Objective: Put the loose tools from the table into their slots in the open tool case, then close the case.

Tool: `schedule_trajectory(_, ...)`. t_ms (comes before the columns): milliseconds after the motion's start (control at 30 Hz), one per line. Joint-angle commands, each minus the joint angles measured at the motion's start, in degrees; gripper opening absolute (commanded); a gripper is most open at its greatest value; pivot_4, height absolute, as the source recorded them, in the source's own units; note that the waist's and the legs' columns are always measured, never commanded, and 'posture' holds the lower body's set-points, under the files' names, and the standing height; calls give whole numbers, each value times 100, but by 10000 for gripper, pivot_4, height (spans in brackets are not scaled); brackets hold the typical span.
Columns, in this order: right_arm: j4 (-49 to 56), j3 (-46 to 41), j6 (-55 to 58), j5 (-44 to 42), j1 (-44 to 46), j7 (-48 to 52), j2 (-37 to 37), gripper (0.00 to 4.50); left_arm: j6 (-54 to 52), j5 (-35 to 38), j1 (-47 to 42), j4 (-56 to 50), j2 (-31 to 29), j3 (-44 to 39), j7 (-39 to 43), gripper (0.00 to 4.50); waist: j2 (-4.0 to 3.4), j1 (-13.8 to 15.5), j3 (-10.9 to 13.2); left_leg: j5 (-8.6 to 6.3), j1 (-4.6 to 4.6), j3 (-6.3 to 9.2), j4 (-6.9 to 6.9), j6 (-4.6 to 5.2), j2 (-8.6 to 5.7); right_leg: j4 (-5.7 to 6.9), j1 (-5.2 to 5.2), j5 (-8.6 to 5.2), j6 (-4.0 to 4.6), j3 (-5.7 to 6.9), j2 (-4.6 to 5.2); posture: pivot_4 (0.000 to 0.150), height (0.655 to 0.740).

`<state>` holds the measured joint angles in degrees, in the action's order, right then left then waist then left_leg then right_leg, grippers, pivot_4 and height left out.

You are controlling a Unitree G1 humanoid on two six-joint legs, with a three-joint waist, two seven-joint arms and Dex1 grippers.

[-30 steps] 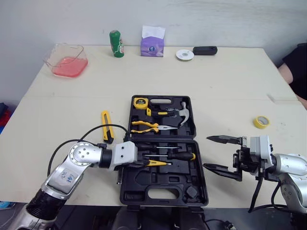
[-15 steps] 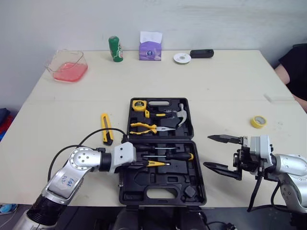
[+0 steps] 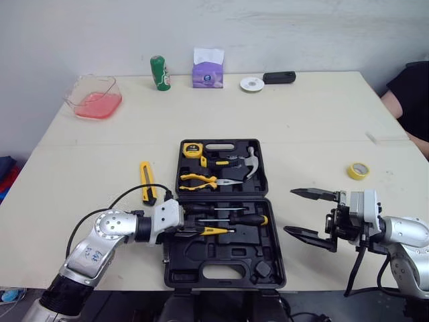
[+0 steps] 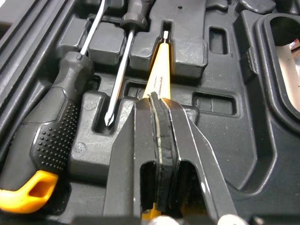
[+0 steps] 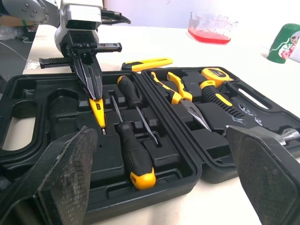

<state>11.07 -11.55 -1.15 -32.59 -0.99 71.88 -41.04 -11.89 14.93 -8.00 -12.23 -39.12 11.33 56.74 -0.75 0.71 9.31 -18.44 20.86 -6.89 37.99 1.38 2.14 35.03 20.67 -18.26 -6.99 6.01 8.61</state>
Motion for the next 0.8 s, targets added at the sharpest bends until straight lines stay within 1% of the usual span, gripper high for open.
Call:
schedule_trajectory(33, -6, -120, -91, -25, 5, 14, -17, 45000, 611, 78, 107, 401, 142, -316, 49, 652, 3, -2, 2, 0, 6, 0, 0, 0, 1, -1, 4, 0, 0, -1, 2, 1500, 7400)
schedule_trajectory(100, -53, -210, -101, -46, 0, 42, -78, 45000, 964, 426, 73, 274, 250, -617, 207, 652, 19, -2, 15, 3, 26, 1, 0, 0, 1, 1, 23, 1, 1, 0, 3, 1500, 7400)
schedule_trajectory(200, -127, -328, -121, -52, -20, 75, -157, 45000, 1116, 662, 75, 184, 252, -865, 344, 652, 59, -5, 44, 20, 54, -1, 1, -26, 1, 7, 55, 2, 3, 6, 0, 1500, 7400)
schedule_trajectory(333, -500, -784, -237, -34, -78, 193, -444, 45000, 1056, 1023, 160, -30, -84, -1592, 420, 652, 77, -5, 62, 18, 71, -9, 2, -22, -10, 5, 69, 3, 1, 11, -6, 1500, 7400)
schedule_trajectory(467, -1006, -1189, -447, 30, -75, 213, -622, 45000, 845, 1381, 447, 75, -313, -2411, 314, 652, 91, -39, 76, 17, 71, -11, 2, -19, -11, 2, 68, 3, 0, 11, -6, 1500, 7400)
schedule_trajectory(567, -1603, -1506, -731, 209, -87, 141, -722, 45000, 1022, 1362, 864, 280, -370, -3053, 236, 9067, 95, -85, 83, 17, 71, -10, 2, -18, -10, 3, 68, 3, 0, 11, -6, 1500, 7400)
schedule_trajectory(600, -1971, -1666, -977, 338, -55, 70, -774, 45000, 1064, 1374, 1097, 361, -341, -3362, 149, 14785, 96, -97, 86, 17, 71, -11, 2, -18, -10, 3, 68, 3, 0, 11, -6, 1500, 7400)
schedule_trajectory(633, -2214, -1771, -1158, 425, -34, 22, -802, 45000, 1091, 1391, 1262, 410, -316, -3570, 94, 18199, 99, -107, 90, 17, 71, -12, 1, -19, -9, 3, 69, 3, 0, 11, -6, 1500, 7400)
schedule_trajectory(667, -2449, -1861, -1299, 494, 6, -43, -829, 45000, 1091, 1407, 1398, 451, -294, -3733, 35, 23400, 100, -108, 96, 17, 70, -16, 1, -19, -9, 3, 71, 3, 0, 9, -6, 1500, 7400)
schedule_trajectory(733, -3157, -2119, -1635, 617, 68, -132, -984, 45000, 1277, 1285, 1827, 761, -210, -4219, -136, 32325, 102, -111, 102, 16, 71, -19, 0, -19, -8, 3, 76, 3, 0, 7, -5, 1500, 7400)
schedule_trajectory(800, -3691, -2261, -1922, 683, 107, -146, -1091, 45000, 1458, 1183, 2089, 969, -143, -4528, -264, 41450, 105, -110, 104, 15, 71, -22, -1, -19, -8, 3, 78, 3, 0, 5, -4, 1500, 7400)
